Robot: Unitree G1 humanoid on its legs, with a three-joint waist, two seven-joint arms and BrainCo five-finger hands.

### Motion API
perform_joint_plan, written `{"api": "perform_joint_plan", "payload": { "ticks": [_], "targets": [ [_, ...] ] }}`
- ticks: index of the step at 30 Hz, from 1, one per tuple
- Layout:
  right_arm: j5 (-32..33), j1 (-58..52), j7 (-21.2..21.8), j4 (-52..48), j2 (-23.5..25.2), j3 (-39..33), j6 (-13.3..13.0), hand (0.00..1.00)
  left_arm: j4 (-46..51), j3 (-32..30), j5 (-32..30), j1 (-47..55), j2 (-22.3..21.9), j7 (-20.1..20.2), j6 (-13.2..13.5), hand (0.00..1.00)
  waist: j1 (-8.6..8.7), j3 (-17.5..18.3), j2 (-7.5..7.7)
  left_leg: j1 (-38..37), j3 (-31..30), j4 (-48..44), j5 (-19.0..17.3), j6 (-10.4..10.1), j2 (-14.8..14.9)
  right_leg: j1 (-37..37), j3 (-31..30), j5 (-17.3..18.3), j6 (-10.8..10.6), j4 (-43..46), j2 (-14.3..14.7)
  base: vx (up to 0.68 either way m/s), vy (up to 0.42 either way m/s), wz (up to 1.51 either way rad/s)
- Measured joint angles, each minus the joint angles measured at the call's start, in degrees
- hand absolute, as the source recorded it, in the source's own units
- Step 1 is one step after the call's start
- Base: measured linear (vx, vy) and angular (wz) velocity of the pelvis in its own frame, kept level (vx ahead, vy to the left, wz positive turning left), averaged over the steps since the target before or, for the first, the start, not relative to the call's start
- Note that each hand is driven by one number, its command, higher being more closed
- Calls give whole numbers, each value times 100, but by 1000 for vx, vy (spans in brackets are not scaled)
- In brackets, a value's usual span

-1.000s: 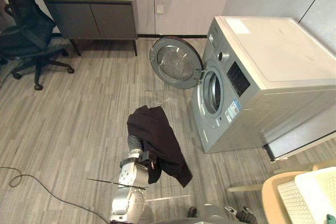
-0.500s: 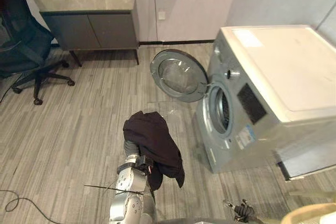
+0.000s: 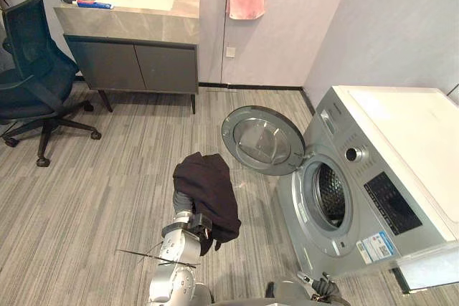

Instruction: Pick up the laundry basket with both hands and put the clothes into the washing machine.

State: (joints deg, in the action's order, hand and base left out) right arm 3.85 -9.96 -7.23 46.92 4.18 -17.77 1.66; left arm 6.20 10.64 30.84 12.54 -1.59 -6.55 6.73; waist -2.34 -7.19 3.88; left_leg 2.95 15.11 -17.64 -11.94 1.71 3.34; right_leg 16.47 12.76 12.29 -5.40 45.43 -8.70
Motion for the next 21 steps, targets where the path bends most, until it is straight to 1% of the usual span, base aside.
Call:
{"api": "perform_joint_plan", "payload": {
  "ticks": [1, 2, 3, 4, 5, 6, 7, 8, 9, 10, 11, 12, 13, 14, 15, 16, 17, 18, 19, 20, 21],
  "targets": [
    [-1, -4, -8, -19, -8, 98, -3, 0, -4, -2, 0, 9, -6, -1, -1, 100, 19, 7, 11, -52, 75, 14, -53, -65, -24, -28, 207, -94, 151, -874, 75, 179, -45, -1],
    [-3, -20, -9, -20, -26, 193, -2, 0, -4, -10, -1, 13, -18, -1, 0, 100, 16, 18, 25, -88, 130, 11, -132, -66, -59, -88, 335, -209, 379, -1380, 106, 243, -72, -14],
    [-4, -22, -8, -18, -48, 245, 1, 0, -6, -10, -4, 14, -47, -1, -1, 100, 6, 32, 44, -129, 157, -10, -228, -110, -91, -174, 355, -221, 516, -1697, 146, 223, -74, -17],
    [-1, -36, -10, -19, -76, 265, 2, 0, -7, -9, -4, 13, -102, 3, -2, 100, 8, 34, 40, -143, 153, -128, -372, -183, -78, -361, 378, -200, 552, -1986, 208, 321, -118, -17],
    [-3, -50, 3, -87, -138, 317, -5, 0, -46, 22, -9, 9, -196, 9, -9, 100, 4, -7, -103, -176, 140, -485, -652, -380, 172, -597, 447, -270, 728, -2182, 424, 367, -128, -14],
    [-5, -37, -1, -127, -204, 346, -10, 0, -54, -6, -5, 35, -203, 33, -15, 100, 10, -32, -247, -37, 122, -1266, -668, -479, 460, -812, 478, -192, 823, -2322, 634, 431, -158, -13],
    [1, -35, -4, -126, -225, 359, -10, 0, -76, -28, -4, 27, -204, 34, -18, 100, 43, -43, -263, 222, 37, -1917, -566, -515, 622, -866, 466, -186, 889, -2320, 711, 438, -134, -28],
    [-3, -47, -15, -118, -250, 435, 5, 0, -160, -67, -3, 32, -204, 31, -25, 100, -3, -67, -264, 692, -137, -3011, -381, -473, 892, -1040, 347, -134, 1035, -2353, 826, 443, -107, -63],
    [2, -20, -30, -119, -256, 575, 4, 0, -222, -186, -4, 63, -210, 29, -37, 100, -38, -62, -211, 883, -292, -3429, -446, -450, 1002, -1171, 125, -93, 1098, -2378, 893, 393, -61, -83],
    [3, 14, -35, -123, -257, 647, 3, 0, -250, -245, -5, 64, -213, 17, -43, 100, -32, -70, -189, 943, -383, -3457, -449, -452, 1030, -1238, 4, -90, 1103, -2411, 917, 385, -27, -116],
    [2, 98, -38, -145, -262, 777, 3, 0, -256, -303, -6, 99, -217, 11, -64, 100, -30, -70, -187, 1051, -613, -3384, -452, -457, 1055, -1345, -335, -96, 1102, -2542, 1009, 367, 34, -159],
    [-4, 171, -37, -212, -218, 953, 2, 0, -287, -370, -6, 126, -220, 7, -102, 100, -39, -69, -189, 1104, -1090, -3062, -467, -483, 945, -1409, -826, -114, 1077, -2594, 1094, 353, 81, -174],
    [-9, 187, -34, -238, -181, 1001, 2, 0, -316, -402, -6, 136, -222, 2, -113, 100, -56, -65, -193, 1102, -1340, -2894, -481, -502, 862, -1431, -1037, -127, 1056, -2624, 1123, 319, 172, -181],
    [-25, 194, -32, -280, -121, 1056, 1, 0, -398, -429, -5, 139, -224, -1, -115, 100, -138, -48, -209, 1093, -1811, -2605, -498, -530, 747, -1436, -1366, -154, 1012, -2665, 1162, 274, 244, -179],
    [-155, 209, -30, -280, -56, 1086, -1, 0, -467, -430, -4, 159, -224, -6, -117, 100, -175, -46, -223, 1042, -2464, -2204, -498, -533, 524, -1425, -1794, -183, 964, -2672, 1215, 246, 271, -176],
    [-202, 206, -29, -281, -32, 1088, -3, 0, -497, -430, -4, 170, -223, -6, -118, 100, -159, -41, -244, 1034, -2776, -2018, -494, -540, 439, -1425, -1939, -190, 949, -2679, 1234, 200, 329, -176],
    [-260, 209, -28, -291, -7, 1098, -10, 0, -568, -430, -4, 164, -223, -4, -117, 100, -156, -15, -305, 1004, -3301, -1603, -430, -618, 338, -1397, -2217, -183, 796, -2676, 1277, 167, 382, -126],
    [-287, 201, -28, -306, -27, 1094, -10, 0, -598, -424, -4, 164, -223, -2, -117, 100, -161, 26, -384, 957, -3465, -1332, -178, -726, 367, -1356, -2355, -160, 692, -2669, 1346, 159, 406, -156],
    [-376, 213, -29, -298, -82, 1081, 0, 0, -639, -399, -4, 170, -223, 23, -116, 100, -162, 68, -451, 875, -3666, -1221, -373, -1163, 389, -1261, -2679, -40, 397, -2615, 1412, 117, 516, -130],
    [-408, 207, -29, -304, -26, 1079, -10, 0, -713, -487, -4, 122, -226, 20, -112, 100, -33, 20, -384, 887, -3473, -1256, -531, -980, 306, -1087, -2920, -65, 283, -2578, 1305, 37, 438, -121],
    [-419, 207, -8, -301, -28, 1141, -4, 0, -722, -527, -3, 135, -232, 19, -107, 100, -19, 8, -316, 892, -3300, -1287, -554, -933, 243, -1030, -3046, -119, 191, -2583, 1240, -30, 506, -127]
  ]
}}
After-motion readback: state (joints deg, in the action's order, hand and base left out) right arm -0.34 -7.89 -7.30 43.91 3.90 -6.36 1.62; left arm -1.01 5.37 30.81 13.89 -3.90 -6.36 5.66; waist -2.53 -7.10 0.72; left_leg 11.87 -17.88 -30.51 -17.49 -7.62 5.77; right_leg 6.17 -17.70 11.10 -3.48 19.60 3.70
